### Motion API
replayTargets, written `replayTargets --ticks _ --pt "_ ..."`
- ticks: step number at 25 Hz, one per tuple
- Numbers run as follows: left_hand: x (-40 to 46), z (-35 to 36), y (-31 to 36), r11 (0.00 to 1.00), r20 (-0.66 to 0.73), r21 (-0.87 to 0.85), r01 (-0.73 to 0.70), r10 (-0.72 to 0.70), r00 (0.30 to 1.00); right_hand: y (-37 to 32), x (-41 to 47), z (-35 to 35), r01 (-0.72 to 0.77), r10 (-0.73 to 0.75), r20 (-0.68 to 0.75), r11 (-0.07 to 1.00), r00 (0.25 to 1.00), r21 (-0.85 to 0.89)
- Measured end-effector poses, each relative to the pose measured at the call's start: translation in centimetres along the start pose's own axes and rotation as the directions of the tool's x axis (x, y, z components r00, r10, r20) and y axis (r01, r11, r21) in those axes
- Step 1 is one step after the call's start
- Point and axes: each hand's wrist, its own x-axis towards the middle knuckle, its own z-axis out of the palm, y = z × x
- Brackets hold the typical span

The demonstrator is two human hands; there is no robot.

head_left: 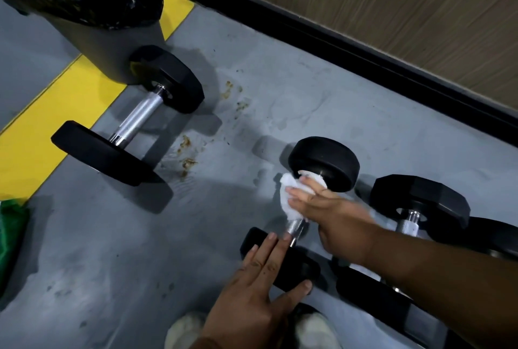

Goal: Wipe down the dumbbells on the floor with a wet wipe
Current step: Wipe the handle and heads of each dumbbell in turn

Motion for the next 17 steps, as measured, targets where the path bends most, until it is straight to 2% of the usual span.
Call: replayTargets --ticks 1,3,4,6,9,11,14,15,17 --pt "1.4 0.5 -0.3 0.999 -0.078 0.033 -0.001 0.004 0.997 -0.5 -0.7 0.8 0.059 -0.061 0.063 0.997 0.996 0.042" --pt "2.0 1.0 -0.4 0.992 -0.18 0.088 -0.094 0.109 0.978 -1.7 -1.3 0.9 0.197 -0.201 0.124 0.98 0.972 0.042" --pt "2.2 0.9 -0.4 0.988 -0.191 0.096 -0.117 0.134 0.972 -1.2 -1.3 0.6 0.25 -0.251 0.123 0.968 0.96 0.022" --pt "2.3 0.7 -0.3 0.962 -0.256 0.171 -0.213 0.252 0.933 0.4 -0.2 -0.8 0.174 -0.173 0.066 0.985 0.983 -0.007" --pt "2.4 0.3 -0.1 0.933 -0.269 0.231 -0.276 0.333 0.904 0.5 0.4 -1.8 -0.059 0.061 0.042 0.997 0.997 -0.05" --pt "2.4 0.9 0.1 0.946 -0.264 0.213 -0.246 0.298 0.917 -0.8 -0.4 -1.1 -0.059 0.062 0.087 0.998 0.994 -0.031" --pt "2.6 1.3 0.7 0.991 -0.223 0.08 -0.11 0.126 0.967 -1.9 -1.7 -0.1 0.085 -0.081 0.164 0.996 0.983 -0.02" --pt "2.6 1.5 0.7 0.99 -0.222 0.083 -0.115 0.131 0.966 -1.7 -1.6 -0.4 0.114 -0.105 0.192 0.993 0.976 -0.035" --pt "2.5 1.5 0.8 0.974 -0.24 0.131 -0.182 0.21 0.948 -0.7 -0.5 -2.1 0.071 -0.048 0.222 0.993 0.974 -0.094"
